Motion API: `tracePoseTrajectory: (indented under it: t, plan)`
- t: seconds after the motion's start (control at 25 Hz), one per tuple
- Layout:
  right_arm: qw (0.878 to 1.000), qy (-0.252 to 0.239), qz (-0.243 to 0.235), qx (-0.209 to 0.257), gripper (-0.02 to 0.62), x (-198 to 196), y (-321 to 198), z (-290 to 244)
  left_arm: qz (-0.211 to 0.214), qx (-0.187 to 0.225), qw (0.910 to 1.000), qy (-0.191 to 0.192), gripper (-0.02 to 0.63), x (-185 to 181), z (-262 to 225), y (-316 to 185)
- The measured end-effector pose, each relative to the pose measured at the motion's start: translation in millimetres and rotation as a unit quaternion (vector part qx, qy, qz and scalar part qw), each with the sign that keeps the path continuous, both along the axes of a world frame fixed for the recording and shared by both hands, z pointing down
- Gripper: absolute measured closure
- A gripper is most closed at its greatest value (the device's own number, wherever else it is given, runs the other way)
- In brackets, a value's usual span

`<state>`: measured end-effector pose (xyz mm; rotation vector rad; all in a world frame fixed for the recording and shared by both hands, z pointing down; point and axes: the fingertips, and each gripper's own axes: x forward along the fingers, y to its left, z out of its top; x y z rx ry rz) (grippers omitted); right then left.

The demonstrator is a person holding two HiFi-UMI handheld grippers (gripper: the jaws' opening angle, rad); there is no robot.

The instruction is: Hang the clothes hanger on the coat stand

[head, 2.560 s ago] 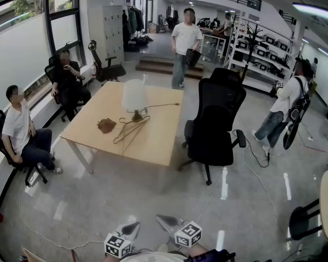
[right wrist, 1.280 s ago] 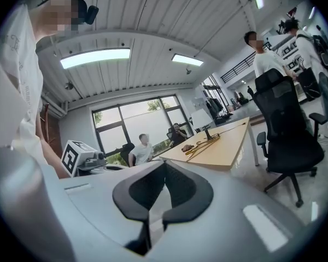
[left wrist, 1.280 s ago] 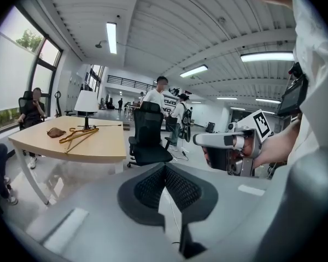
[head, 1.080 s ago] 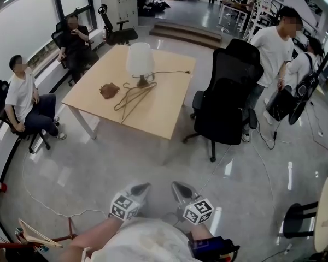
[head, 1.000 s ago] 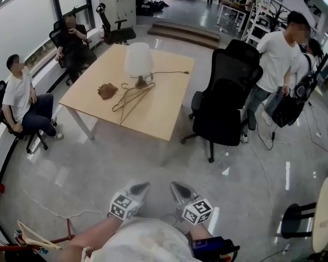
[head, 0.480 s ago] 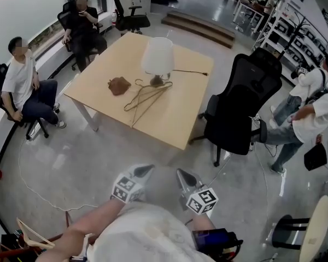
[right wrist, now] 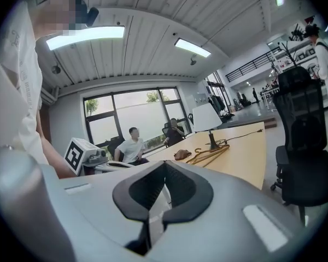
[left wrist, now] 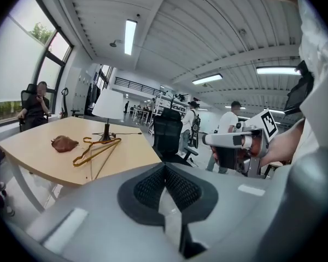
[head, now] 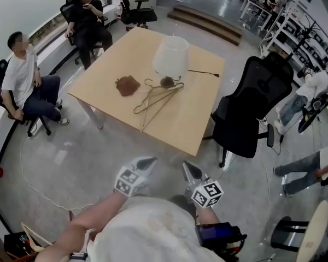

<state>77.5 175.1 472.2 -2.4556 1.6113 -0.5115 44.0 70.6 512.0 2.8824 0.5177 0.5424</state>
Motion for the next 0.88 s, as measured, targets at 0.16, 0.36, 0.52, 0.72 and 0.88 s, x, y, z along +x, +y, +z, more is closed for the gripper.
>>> tracePoseTrajectory:
  t: [0.16,0.36,0.52,0.72,0.88]
  plan:
    - [1.000,-0.008,-0.003,-0.008,0.581,17,-6,8,-0.009,-0.004,0.9999,-0.011,0.604,9,11,-10]
    - [1.000,-0.024,-0.015,-0.003,0.581,46,-14,18,-0.026,-0.007,0.9992,-0.028,0.604,27,19,-17]
    - [0.999,-0.028,-0.035,0.004,0.581,79,-26,23,-0.038,0.003,0.9988,-0.032,0.604,56,17,-22]
    - [0.998,-0.027,-0.050,0.019,0.581,129,-38,21,-0.058,0.012,0.9979,-0.028,0.604,107,13,-35]
    - [0.998,-0.031,-0.059,0.024,0.581,166,-37,21,-0.060,0.020,0.9975,-0.032,0.604,144,6,-29]
